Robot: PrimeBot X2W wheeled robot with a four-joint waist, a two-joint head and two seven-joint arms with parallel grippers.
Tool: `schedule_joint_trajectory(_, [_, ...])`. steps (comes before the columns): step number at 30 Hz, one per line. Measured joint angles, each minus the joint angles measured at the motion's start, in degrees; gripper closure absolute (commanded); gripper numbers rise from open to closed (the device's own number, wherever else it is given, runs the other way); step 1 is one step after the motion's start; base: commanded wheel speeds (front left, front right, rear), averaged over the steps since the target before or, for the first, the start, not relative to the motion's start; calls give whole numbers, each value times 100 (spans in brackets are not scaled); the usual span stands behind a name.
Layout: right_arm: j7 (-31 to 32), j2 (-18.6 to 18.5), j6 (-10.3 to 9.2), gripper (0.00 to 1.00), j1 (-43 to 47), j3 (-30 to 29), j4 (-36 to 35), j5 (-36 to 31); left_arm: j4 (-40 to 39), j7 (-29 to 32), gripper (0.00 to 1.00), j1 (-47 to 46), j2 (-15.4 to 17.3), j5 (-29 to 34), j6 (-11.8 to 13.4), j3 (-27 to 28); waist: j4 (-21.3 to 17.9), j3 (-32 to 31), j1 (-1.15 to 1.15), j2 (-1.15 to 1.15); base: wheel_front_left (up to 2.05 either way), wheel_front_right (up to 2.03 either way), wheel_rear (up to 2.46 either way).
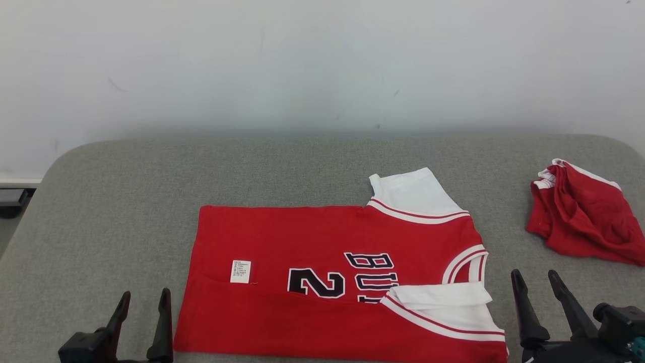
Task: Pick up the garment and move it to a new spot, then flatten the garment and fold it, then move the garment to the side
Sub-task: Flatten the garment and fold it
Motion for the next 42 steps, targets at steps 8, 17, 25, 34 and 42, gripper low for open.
schedule_joint_trajectory(8, [-104, 34, -36, 0, 1, -9, 60, -1, -258, -1, 0, 135, -8, 37, 51, 90, 39, -16, 0, 0, 0, 0, 0])
schedule_joint_trajectory(17, [-174, 27, -36, 0, 1, -46, 131, -1, -463, -1, 0, 240, -44, 153, 96, 148, 75, -36, 0, 0, 0, 0, 0])
schedule_joint_trajectory(25, [-157, 34, -33, 0, -14, 43, 205, -1, -541, 27, 0, 238, -45, 163, 101, 247, 107, -40, 0, 0, 0, 0, 0])
schedule_joint_trajectory(34, [46, -5, 15, 0, -468, 183, 378, -80, -524, 220, 0, 49, 45, 144, 33, 227, 111, 56, 0, 0, 0, 0, 0])
schedule_joint_trajectory(42, [345, -118, 58, 0, -1500, 259, 672, -180, -235, 611, 0, -876, 162, 48, -330, 168, 124, 344, 0, 0, 0, 0, 0])
